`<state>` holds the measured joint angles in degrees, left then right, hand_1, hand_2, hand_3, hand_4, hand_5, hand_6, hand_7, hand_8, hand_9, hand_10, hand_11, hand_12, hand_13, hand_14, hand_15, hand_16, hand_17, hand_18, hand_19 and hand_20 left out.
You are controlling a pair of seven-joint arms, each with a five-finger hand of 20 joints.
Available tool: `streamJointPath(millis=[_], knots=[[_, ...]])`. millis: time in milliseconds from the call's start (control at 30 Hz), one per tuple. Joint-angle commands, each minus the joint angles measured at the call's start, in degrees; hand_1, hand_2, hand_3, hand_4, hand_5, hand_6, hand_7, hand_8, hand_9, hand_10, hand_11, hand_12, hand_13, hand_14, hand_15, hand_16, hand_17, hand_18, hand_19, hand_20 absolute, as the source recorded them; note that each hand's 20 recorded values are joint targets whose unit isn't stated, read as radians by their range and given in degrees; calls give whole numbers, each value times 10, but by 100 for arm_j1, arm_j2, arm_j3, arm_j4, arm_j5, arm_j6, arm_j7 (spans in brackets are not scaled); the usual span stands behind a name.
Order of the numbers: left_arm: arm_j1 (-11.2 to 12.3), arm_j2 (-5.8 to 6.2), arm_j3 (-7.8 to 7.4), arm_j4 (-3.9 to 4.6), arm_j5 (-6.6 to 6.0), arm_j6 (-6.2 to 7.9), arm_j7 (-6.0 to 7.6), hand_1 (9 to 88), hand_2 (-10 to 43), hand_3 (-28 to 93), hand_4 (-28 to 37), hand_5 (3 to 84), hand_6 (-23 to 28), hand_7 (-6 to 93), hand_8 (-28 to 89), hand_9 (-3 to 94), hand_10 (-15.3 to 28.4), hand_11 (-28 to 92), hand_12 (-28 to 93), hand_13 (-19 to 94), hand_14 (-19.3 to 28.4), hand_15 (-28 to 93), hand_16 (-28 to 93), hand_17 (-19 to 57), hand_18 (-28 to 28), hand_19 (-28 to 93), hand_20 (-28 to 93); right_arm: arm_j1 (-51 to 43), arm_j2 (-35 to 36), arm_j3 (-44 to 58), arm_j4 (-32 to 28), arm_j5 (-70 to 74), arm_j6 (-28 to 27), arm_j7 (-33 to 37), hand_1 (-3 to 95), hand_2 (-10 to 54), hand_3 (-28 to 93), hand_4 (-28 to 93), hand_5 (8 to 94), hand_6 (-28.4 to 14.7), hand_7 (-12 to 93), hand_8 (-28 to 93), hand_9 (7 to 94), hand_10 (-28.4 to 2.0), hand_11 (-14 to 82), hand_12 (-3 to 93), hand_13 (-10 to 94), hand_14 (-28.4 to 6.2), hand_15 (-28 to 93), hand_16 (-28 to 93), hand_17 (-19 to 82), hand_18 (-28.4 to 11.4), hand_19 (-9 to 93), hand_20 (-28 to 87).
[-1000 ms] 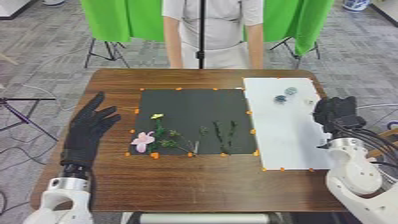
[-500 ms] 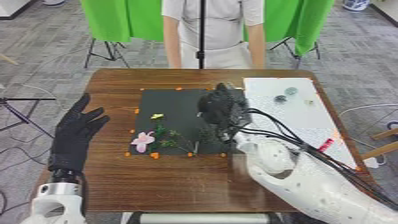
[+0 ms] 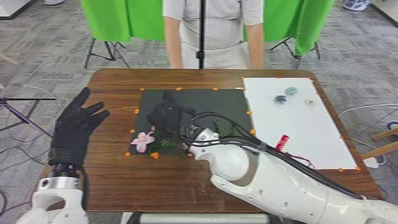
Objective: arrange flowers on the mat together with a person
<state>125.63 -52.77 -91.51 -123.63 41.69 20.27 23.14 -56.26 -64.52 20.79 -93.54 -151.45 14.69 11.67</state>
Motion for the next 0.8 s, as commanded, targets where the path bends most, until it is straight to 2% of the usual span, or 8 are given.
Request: streamJointPath(millis=[33, 200, 300, 433, 600, 800], knots=[[53, -3, -1, 29, -17, -37, -32, 229, 27, 791, -283, 309, 37, 94, -80, 331, 178, 260, 108, 229, 246, 538, -92, -76, 224, 470, 146, -9, 181, 17, 40, -269, -357, 45, 541, -95, 666, -283, 817, 76, 236, -25, 743, -54, 196, 398, 594, -37, 569, 310, 161, -141, 628, 274], [55, 10, -17, 28, -18, -49, -29, 229, 28, 791, -283, 309, 37, 94, -80, 331, 178, 262, 108, 229, 246, 538, -93, -76, 224, 470, 146, 16, 201, 0, 49, -248, -561, -64, 528, -95, 671, -283, 805, 82, 236, -36, 700, -62, 206, 379, 557, -45, 581, 288, 145, -141, 620, 274], [38, -32, -26, 32, 17, -67, -58, 230, 28, 791, -283, 310, 37, 93, -81, 331, 178, 262, 108, 229, 246, 538, -93, -76, 224, 470, 146, -32, 194, 31, 55, -311, -698, -97, 511, -95, 675, -283, 798, 85, 237, -43, 661, -72, 280, 325, 543, -59, 609, 252, 135, -141, 615, 279], [30, 35, 5, 34, -47, -20, -46, 231, 29, 790, -283, 309, 37, 95, -81, 331, 178, 262, 108, 229, 247, 538, -93, -76, 224, 469, 146, -35, 203, 1, 51, -369, -800, -87, 503, -95, 677, -283, 793, 87, 238, -46, 643, -77, 308, 302, 536, -65, 614, 233, 127, -139, 609, 280], [57, -38, -34, 24, 11, -50, -105, 233, 30, 791, -283, 309, 37, 94, -81, 331, 178, 263, 107, 229, 246, 539, -93, -76, 224, 470, 146, -71, 180, 56, 6, -380, -852, -154, 468, -95, 688, -283, 780, 81, 237, -54, 601, -95, 393, 223, 518, -78, 638, 177, 112, -138, 600, 287], [16, -116, -45, 26, 94, -102, -200, 235, 29, 792, -283, 310, 38, 94, -81, 331, 178, 263, 107, 228, 246, 539, -94, -76, 224, 470, 146, -31, 179, 32, 12, -390, -901, -50, 457, -95, 699, -283, 764, 77, 235, -56, 582, -99, 399, 211, 506, -82, 642, 171, 106, -137, 598, 291]])
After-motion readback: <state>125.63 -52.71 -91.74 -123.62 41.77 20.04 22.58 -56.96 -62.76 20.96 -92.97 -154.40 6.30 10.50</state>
